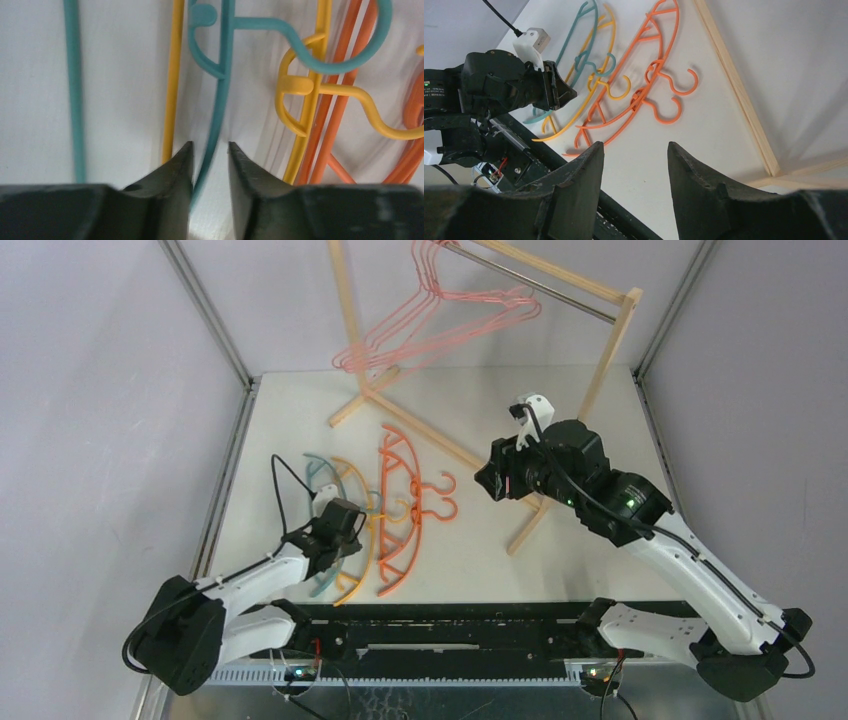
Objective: Organize the hangers
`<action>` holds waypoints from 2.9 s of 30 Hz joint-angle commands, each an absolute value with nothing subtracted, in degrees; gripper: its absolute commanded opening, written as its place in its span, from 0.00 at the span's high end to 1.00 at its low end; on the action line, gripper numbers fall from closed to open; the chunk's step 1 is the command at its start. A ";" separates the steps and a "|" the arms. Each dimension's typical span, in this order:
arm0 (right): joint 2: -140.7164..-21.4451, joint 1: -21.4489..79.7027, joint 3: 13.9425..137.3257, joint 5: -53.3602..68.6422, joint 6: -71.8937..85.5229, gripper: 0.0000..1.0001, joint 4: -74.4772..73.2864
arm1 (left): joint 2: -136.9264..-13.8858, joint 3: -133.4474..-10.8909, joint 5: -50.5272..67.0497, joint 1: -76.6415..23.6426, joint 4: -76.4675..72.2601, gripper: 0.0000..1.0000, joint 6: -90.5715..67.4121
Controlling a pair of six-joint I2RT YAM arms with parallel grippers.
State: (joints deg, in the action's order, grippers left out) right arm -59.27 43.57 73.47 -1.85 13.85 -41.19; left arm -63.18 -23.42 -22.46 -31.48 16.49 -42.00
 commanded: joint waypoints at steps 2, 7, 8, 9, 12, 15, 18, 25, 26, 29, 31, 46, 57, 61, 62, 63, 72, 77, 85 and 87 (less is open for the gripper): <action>-57.04 42.71 73.56 -3.23 14.78 0.42 -42.32 | -63.08 -22.50 -20.83 -31.73 12.77 0.79 -40.76; -56.10 41.37 73.55 -3.98 14.59 0.42 -42.81 | -58.60 -23.20 -16.39 -31.76 15.41 0.94 -37.97; -56.12 41.20 73.54 -4.13 14.60 0.42 -42.75 | -57.30 -23.68 -15.17 -31.73 16.25 0.98 -36.63; -56.01 41.02 73.50 -4.25 14.59 0.42 -42.68 | -56.16 -24.47 -14.05 -31.73 17.34 1.00 -35.58; -56.07 40.72 73.55 -4.59 14.55 0.42 -42.33 | -53.12 -28.31 -10.29 -31.81 21.28 1.00 -32.47; -56.11 40.46 73.59 -5.05 14.05 0.42 -41.70 | -50.55 -33.67 -6.16 -32.39 25.12 1.00 -29.26; -55.84 39.98 73.63 -6.35 13.63 0.42 -40.87 | -49.22 -40.05 -0.43 -32.94 28.14 1.00 -25.87; -54.42 38.22 74.89 -11.46 12.99 0.42 -40.33 | -53.11 -52.59 22.02 -34.85 29.84 1.00 -24.34; -54.14 37.95 75.37 -12.03 12.55 0.42 -40.45 | -53.93 -54.70 24.15 -35.48 29.82 1.00 -24.35; -53.75 37.46 77.75 -13.94 10.88 0.42 -41.52 | -56.36 -58.76 29.22 -36.99 28.79 1.00 -24.00; -53.64 36.86 79.34 -14.95 9.93 0.42 -42.49 | -57.76 -60.70 32.76 -37.24 26.61 1.00 -24.94; -50.50 34.47 84.55 -22.13 5.32 0.41 -42.47 | -82.42 -93.91 47.48 -37.88 21.60 1.00 -26.88; -48.43 33.44 82.58 -24.80 4.20 0.39 -41.43 | -97.32 -115.17 56.31 -37.84 11.62 1.00 -36.87; -48.64 33.05 82.16 -24.44 4.31 0.39 -40.87 | -99.17 -115.12 57.33 -37.79 3.58 1.00 -42.88; -48.73 33.00 82.10 -24.39 4.25 0.39 -40.87 | -99.53 -115.10 57.64 -37.79 2.23 1.00 -43.53; -48.77 32.92 82.15 -24.35 4.16 0.39 -40.87 | -99.76 -115.07 57.97 -37.79 0.75 1.00 -44.19; -48.86 32.09 81.88 -23.73 4.03 0.38 -41.17 | -103.47 -117.40 57.80 -37.74 -8.57 1.00 -50.67; -48.87 31.82 82.23 -23.55 3.91 0.38 -41.44 | -105.22 -118.27 55.75 -37.49 -9.06 1.00 -51.99; -49.04 31.38 82.44 -23.35 3.87 0.38 -41.80 | -104.70 -116.66 50.43 -35.79 -5.81 1.00 -52.10; -49.21 31.31 82.44 -23.04 4.02 0.38 -41.82 | -104.19 -115.66 49.22 -35.24 -5.80 1.00 -52.00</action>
State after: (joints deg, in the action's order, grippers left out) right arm -48.99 31.77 81.78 -23.44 4.58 -43.09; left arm -106.10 -115.31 53.01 -36.53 -4.56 -51.40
